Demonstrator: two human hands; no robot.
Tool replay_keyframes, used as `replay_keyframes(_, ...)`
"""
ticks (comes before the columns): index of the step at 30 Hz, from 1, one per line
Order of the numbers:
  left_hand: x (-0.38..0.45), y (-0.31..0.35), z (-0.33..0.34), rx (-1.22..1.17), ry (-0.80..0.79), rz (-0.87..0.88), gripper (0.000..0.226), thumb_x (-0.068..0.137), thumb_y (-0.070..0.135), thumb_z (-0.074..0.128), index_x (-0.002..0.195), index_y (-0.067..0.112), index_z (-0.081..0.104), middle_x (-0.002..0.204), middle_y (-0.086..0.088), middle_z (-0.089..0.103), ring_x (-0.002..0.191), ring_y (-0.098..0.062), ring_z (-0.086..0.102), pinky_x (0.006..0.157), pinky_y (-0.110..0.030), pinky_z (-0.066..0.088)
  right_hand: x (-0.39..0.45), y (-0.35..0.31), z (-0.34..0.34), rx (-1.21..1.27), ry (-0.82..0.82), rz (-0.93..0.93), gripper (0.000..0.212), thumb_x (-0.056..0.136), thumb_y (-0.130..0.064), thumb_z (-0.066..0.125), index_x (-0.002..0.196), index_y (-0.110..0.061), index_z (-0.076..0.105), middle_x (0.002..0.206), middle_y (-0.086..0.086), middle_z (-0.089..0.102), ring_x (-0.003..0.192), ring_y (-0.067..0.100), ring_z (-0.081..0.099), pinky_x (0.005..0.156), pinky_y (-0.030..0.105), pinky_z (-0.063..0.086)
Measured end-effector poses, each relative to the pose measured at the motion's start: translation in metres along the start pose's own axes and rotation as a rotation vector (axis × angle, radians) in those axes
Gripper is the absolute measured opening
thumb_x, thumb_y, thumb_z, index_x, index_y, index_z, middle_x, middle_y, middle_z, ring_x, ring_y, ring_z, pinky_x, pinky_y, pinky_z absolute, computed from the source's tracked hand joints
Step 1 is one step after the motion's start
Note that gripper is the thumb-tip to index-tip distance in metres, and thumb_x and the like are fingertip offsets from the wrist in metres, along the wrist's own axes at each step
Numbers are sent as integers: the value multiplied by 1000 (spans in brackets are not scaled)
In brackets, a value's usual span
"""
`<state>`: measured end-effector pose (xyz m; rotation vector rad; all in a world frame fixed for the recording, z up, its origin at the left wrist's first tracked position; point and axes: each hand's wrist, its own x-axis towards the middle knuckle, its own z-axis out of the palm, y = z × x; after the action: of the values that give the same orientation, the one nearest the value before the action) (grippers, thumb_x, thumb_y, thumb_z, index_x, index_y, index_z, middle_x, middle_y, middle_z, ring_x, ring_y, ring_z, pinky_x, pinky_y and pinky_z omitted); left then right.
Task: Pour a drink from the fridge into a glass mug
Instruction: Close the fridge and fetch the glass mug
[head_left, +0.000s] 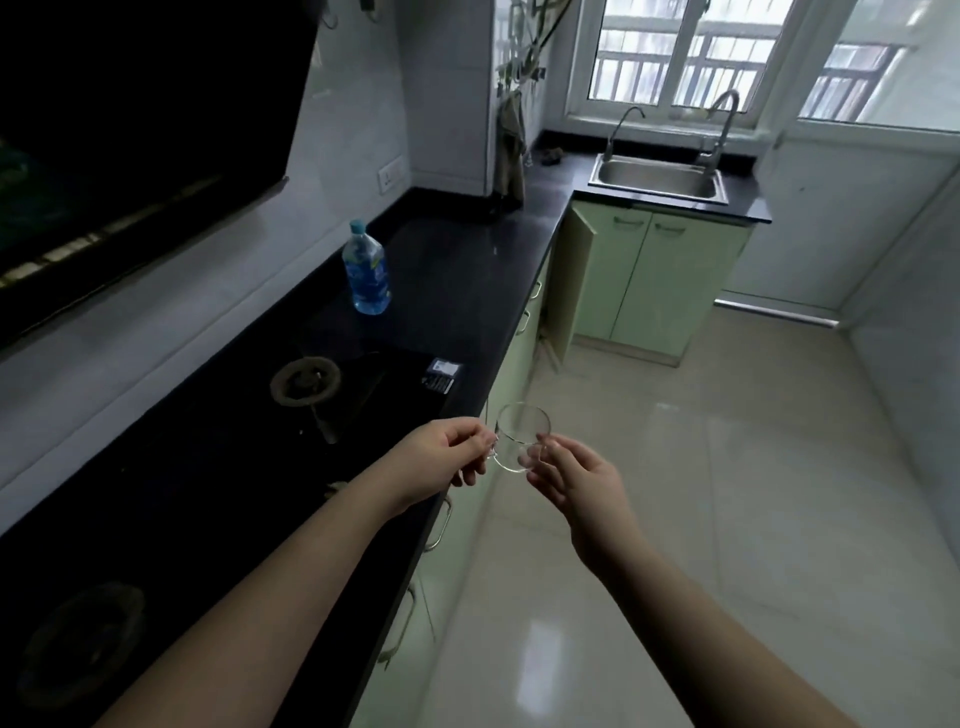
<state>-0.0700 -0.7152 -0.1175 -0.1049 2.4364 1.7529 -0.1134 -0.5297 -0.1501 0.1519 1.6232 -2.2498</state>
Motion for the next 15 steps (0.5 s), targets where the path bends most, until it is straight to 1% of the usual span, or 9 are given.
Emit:
replay_keyframes(2,25,5,-4,2,-43,11,28,102,27,51,77,22,63,74,0,62,66,-11,57,68,-28,46,16,-6,-3,2,25,-29,15,98,-11,53,102,-7,67,85,9,73,84,21,71,73,26,58)
replay_keyframes(5,60,12,-5,5,-110,24,26,102,24,51,81,16,63,75,-3,61,68,-14,56,71,-32,45,37,-16,-11,23,66,-41,15,98,-10,52,103,-6,66,83,7,74,84,20,71,70,24,57)
replay_keyframes(8,94,20,-4,18,-142,23,26,102,26,51,85,12,64,74,0,62,65,-11,56,69,-30,46,62,-29,-18,34,92,-48,15,99,-10,51,101,-8,66,81,6,74,82,20,71,68,22,57)
replay_keyframes(11,133,26,-2,30,-152,31,27,102,30,51,84,14,64,74,2,63,66,-9,57,67,-27,47,94,-43,-27,20,103,-70,17,98,-10,51,98,-10,68,81,5,74,83,19,70,69,22,56)
replay_keyframes(15,191,34,8,46,-180,43,29,101,35,50,84,16,64,76,4,63,69,-9,59,68,-25,49,144,-63,-51,23,112,-93,15,98,-12,53,105,-8,66,84,6,74,88,22,70,72,24,56)
